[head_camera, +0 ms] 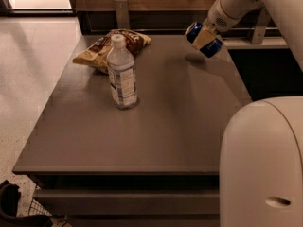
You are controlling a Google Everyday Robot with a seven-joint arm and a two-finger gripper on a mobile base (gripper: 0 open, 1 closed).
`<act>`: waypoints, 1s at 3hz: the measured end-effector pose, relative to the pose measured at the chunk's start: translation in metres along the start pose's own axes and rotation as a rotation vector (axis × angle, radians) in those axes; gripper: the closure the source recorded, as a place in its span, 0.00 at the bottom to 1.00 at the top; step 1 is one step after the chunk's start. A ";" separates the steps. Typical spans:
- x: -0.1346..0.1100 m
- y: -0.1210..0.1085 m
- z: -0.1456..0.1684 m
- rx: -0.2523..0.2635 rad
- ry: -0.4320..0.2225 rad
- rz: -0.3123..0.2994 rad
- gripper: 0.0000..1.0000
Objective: Knock pepsi can over
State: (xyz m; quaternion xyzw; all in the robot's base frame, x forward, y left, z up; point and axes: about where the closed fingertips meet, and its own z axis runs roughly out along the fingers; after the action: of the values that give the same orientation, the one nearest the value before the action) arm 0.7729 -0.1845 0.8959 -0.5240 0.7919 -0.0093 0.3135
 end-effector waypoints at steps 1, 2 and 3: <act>0.001 0.016 0.020 -0.077 -0.002 -0.010 1.00; -0.003 0.035 0.046 -0.172 -0.019 -0.023 1.00; -0.007 0.056 0.073 -0.269 -0.041 -0.029 1.00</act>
Offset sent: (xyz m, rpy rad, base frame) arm -0.0009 0.0514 -0.0694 0.0942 0.2113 0.1909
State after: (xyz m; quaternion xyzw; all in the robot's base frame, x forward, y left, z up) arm 0.7657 -0.1305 0.8219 -0.5729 0.7718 0.1031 0.2562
